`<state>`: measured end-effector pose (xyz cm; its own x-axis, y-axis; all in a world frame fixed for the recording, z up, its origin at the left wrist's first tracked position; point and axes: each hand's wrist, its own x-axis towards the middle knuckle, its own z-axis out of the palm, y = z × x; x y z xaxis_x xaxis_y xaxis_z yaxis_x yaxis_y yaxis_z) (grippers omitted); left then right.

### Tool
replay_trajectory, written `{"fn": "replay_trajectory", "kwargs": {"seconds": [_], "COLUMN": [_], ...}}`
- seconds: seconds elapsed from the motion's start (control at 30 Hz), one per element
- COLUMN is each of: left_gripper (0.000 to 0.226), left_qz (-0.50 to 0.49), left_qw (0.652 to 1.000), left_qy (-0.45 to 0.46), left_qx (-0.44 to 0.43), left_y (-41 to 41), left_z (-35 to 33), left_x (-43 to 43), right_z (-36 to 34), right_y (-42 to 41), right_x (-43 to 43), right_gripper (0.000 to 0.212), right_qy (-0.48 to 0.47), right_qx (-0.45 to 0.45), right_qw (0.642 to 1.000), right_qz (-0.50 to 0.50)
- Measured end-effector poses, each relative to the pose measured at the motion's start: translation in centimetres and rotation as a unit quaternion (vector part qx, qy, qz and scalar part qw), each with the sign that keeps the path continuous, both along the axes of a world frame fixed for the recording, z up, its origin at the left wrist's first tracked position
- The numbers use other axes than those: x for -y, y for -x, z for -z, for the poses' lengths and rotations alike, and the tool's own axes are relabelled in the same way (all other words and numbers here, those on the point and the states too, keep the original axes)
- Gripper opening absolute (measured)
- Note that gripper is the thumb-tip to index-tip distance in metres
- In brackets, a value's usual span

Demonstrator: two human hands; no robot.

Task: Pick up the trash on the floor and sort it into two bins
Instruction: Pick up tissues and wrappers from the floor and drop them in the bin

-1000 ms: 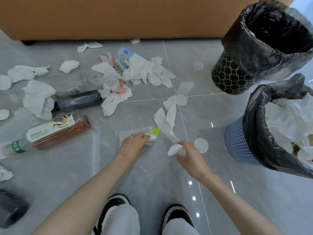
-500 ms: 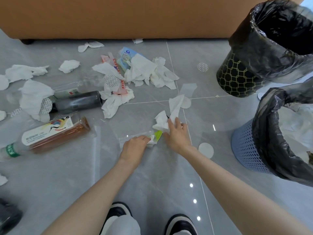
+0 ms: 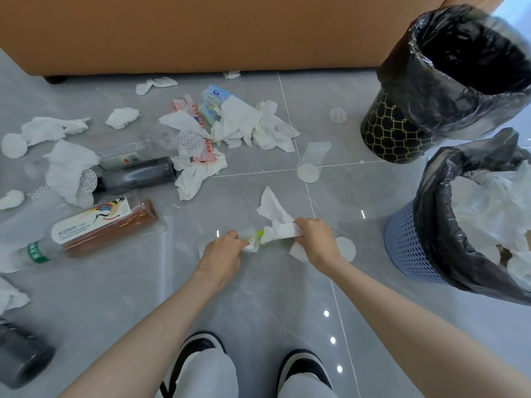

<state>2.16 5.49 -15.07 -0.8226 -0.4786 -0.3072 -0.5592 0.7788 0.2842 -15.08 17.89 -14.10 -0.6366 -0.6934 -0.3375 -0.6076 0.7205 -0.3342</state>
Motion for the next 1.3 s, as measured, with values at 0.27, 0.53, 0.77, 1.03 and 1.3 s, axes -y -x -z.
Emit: {"fn": "replay_trajectory", "kwargs": {"seconds": [0.27,0.53,0.77,1.03,1.3], "left_gripper": [0.036,0.026,0.041,0.036,0.041], "left_qz": [0.003,0.115,0.273,0.383,0.314], "left_qw": [0.993,0.954,0.887,0.841,0.901], "left_qy": [0.018,0.121,0.268,0.311,0.091], "left_qx": [-0.115,-0.248,-0.258,-0.223,-0.286], "left_y": [2.4,8.3,15.5,21.9,24.2], "left_z": [-8.2,-19.8,-27.6,-31.6,-26.0], "left_x": [1.9,0.3,-4.8,-14.7,-18.9], "right_z": [-8.3,-19.3,-24.5,-23.8,-18.1], "right_y": [1.6,4.2,6.7,9.1,10.1], "right_x": [-1.5,-5.4,-12.2,-20.2,-24.0], "right_gripper": [0.034,0.053,0.049,0.058,0.06], "right_qy": [0.153,0.336,0.378,0.277,0.103], "right_qx": [0.034,-0.148,-0.238,-0.287,0.023], "right_qw": [0.982,0.925,0.879,0.875,0.966], "right_qz": [0.107,0.1,0.169,0.274,0.238]}}
